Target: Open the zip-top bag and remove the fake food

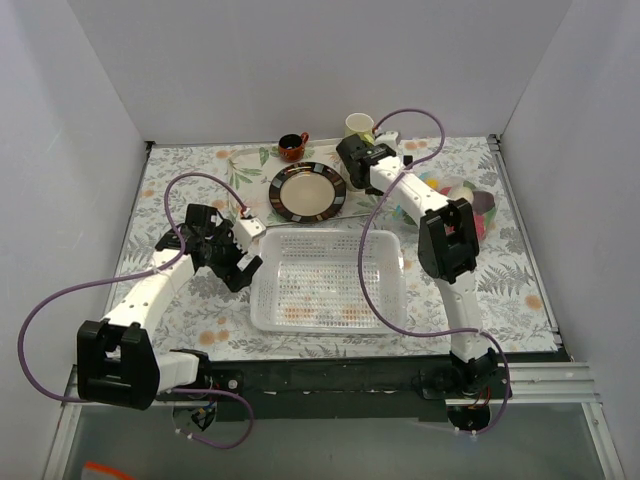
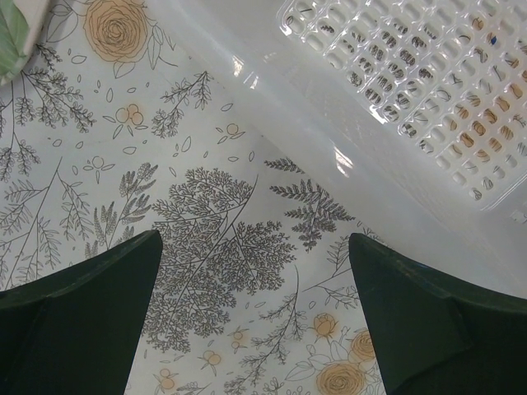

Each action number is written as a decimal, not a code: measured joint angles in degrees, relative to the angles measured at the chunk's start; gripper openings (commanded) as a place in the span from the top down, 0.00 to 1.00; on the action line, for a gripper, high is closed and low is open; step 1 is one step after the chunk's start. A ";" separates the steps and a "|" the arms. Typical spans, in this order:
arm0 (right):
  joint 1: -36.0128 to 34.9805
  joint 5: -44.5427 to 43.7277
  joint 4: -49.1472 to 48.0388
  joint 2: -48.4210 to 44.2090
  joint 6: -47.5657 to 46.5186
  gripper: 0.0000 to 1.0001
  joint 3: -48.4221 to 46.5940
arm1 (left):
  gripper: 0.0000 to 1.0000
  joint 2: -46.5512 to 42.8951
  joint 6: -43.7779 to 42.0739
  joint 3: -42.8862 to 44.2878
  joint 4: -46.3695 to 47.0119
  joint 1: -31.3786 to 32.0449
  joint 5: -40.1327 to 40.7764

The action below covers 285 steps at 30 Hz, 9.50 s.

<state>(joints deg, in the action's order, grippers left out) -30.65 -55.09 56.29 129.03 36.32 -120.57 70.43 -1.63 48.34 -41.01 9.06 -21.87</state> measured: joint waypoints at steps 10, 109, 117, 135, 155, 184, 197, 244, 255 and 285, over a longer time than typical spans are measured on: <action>-0.83 -1.79 0.33 0.26 -0.52 0.28 13.25 | 0.02 2.08 2.58 -0.61 1.16 0.00 -1.84; -34.27 53.64 -26.27 -17.73 -26.67 0.99 5.81 | 0.02 -13.42 19.15 9.99 26.43 -44.28 -63.47; -33.09 55.80 -27.43 -18.99 -29.49 0.99 7.91 | 0.02 -13.70 -0.33 0.24 20.20 -37.13 -63.04; -29.83 65.79 -27.28 -21.57 -30.80 0.99 9.84 | 0.18 -8.83 -23.50 5.22 6.78 -18.56 -57.46; -29.35 64.32 -28.33 -21.42 -33.97 0.68 12.68 | 1.00 -1.46 -46.29 13.60 -21.05 -16.22 -46.38; -18.51 66.25 -86.77 -71.17 -41.20 0.15 79.93 | 1.00 2.75 -35.06 26.86 -31.17 -16.46 -55.15; -15.10 80.19 -95.34 -61.94 -34.91 0.27 75.12 | 1.00 -1.88 -30.36 27.50 -32.00 -16.44 -57.27; -14.32 92.61 -87.69 -43.71 -26.73 0.99 60.63 | 0.17 -10.71 -7.63 15.30 -3.43 -11.65 -62.64; -17.22 93.55 -80.54 -34.77 -26.34 0.99 48.50 | 0.35 -10.93 0.26 12.98 8.85 -7.85 -58.82; -18.88 92.74 -70.03 -33.86 -32.02 0.99 44.94 | 0.73 -12.52 5.68 8.48 18.60 -6.51 -46.47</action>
<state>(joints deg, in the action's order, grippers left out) -49.54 37.65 -13.74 95.18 4.29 -75.64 57.91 4.05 56.82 -22.41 2.55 -68.34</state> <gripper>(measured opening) 0.024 0.232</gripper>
